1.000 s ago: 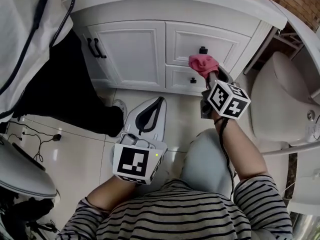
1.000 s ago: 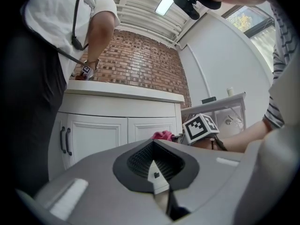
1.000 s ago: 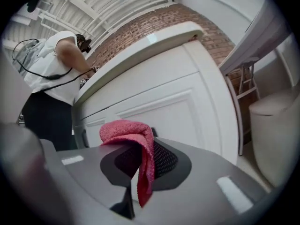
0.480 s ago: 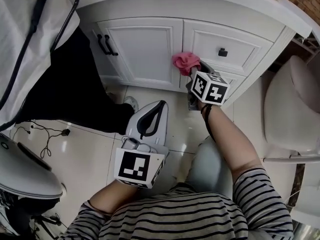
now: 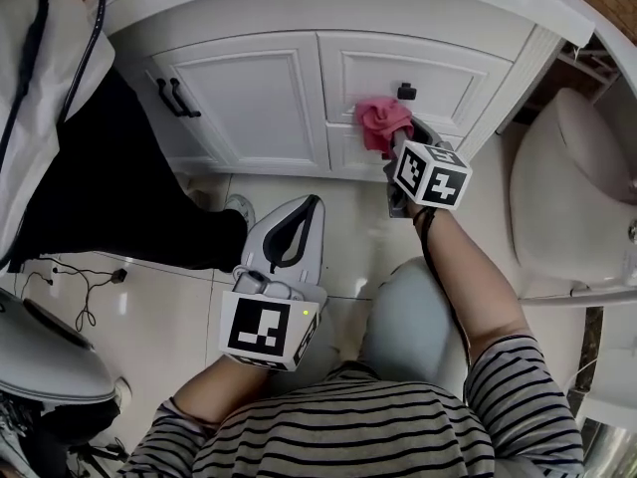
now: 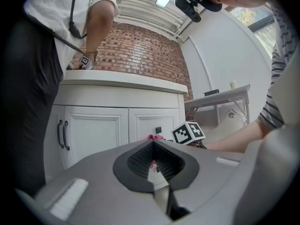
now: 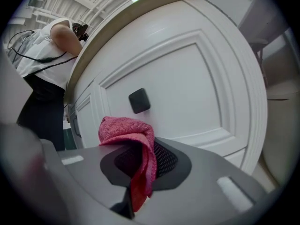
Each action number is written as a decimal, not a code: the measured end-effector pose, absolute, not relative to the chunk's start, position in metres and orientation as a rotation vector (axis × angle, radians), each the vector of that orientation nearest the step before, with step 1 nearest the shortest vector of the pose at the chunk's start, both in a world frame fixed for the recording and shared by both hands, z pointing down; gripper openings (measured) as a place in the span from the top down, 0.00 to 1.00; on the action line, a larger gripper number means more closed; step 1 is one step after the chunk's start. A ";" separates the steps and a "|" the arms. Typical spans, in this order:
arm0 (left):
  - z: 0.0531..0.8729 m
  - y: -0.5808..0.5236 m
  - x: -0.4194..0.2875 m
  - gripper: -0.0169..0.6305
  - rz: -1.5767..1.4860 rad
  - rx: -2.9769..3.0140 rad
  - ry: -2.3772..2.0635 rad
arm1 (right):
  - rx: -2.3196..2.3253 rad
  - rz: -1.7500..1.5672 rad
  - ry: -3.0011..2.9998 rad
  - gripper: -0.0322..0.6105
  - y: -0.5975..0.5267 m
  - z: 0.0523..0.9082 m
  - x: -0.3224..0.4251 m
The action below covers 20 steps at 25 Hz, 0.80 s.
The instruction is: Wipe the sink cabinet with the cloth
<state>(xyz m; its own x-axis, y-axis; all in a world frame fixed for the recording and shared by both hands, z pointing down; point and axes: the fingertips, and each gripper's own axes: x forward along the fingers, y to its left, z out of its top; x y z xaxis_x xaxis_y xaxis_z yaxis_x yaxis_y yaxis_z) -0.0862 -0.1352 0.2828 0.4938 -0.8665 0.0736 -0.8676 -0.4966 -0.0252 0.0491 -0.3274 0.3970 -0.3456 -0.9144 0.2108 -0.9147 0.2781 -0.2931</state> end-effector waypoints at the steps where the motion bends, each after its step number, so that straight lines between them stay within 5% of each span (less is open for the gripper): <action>1: 0.283 -0.135 -0.081 0.97 0.125 2.708 -1.559 | 1.816 0.576 -2.500 0.88 -0.326 0.397 0.061; 20: 0.279 -0.127 -0.016 0.97 0.167 2.802 -1.455 | 2.165 0.610 -2.265 0.88 -0.300 0.403 0.237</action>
<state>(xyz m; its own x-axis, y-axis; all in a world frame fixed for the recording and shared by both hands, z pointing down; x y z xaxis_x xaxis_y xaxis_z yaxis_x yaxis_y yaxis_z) -0.0159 -0.1270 0.2791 0.5712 -0.8165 0.0843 -0.8143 -0.5766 -0.0665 0.2374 -0.2999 0.4027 -0.0793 -0.9716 0.2231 -0.9522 0.0076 -0.3053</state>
